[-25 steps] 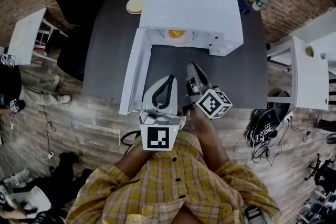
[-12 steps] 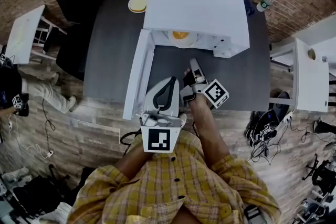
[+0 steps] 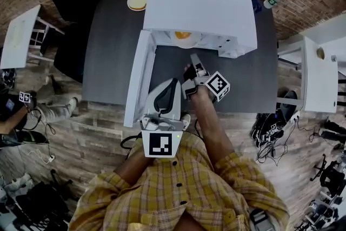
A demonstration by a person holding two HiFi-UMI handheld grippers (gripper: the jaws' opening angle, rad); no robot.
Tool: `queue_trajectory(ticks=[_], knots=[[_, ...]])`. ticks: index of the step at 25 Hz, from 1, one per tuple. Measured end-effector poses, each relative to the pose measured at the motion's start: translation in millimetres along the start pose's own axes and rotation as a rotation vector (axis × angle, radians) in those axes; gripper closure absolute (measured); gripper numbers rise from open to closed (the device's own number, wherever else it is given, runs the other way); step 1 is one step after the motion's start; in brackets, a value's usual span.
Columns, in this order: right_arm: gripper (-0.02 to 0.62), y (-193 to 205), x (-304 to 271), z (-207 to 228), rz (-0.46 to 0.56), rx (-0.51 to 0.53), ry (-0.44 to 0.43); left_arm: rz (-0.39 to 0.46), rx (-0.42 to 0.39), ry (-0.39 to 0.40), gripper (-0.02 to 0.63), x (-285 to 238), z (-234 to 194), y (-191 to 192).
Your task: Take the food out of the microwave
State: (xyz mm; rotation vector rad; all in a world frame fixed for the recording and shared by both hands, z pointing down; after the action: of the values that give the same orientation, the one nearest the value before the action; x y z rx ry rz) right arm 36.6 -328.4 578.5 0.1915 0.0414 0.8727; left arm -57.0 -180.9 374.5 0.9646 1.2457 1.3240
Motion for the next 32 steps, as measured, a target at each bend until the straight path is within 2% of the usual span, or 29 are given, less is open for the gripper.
queue_trajectory(ticks=[3, 7, 11, 17, 20, 32], knots=[[0.532, -0.6, -7.4, 16.9, 0.005, -0.056, 0.018, -0.007, 0.077, -0.023, 0.606, -4.0, 0.0, 4.0], [0.529, -5.9, -13.3, 47.8, 0.066, -0.194, 0.051, -0.033, 0.015, 0.012, 0.606, -11.2, 2.4, 9.5], [0.51, -5.2, -22.3, 65.6, 0.112, -0.299, 0.059, -0.046, 0.013, 0.022, 0.606, -14.1, 2.9, 13.3], [0.5, -0.5, -30.5, 86.6, 0.143, -0.362, 0.089, -0.062, 0.045, 0.058, 0.606, -17.2, 3.6, 21.4], [0.482, -0.7, -31.7, 100.1, 0.147, -0.365, 0.104, -0.057, 0.05, 0.062, 0.606, -18.7, 2.8, 23.0], [0.476, -5.2, -43.6, 124.1, 0.145, -0.362, 0.142, -0.091, 0.055, 0.082, 0.606, -20.9, -1.1, 34.6]])
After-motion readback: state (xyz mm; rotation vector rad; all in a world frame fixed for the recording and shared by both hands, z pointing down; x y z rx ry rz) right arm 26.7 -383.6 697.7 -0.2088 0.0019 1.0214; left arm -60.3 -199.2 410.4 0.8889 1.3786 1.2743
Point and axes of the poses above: the fingertips, and each gripper's own axes: x backward along the fingers, z to its right, y out of its underside, the point moved 5 cm from there along x, backward along the fingers, and after that the axes turned 6 degrees about -y, right-handed, at the moved point
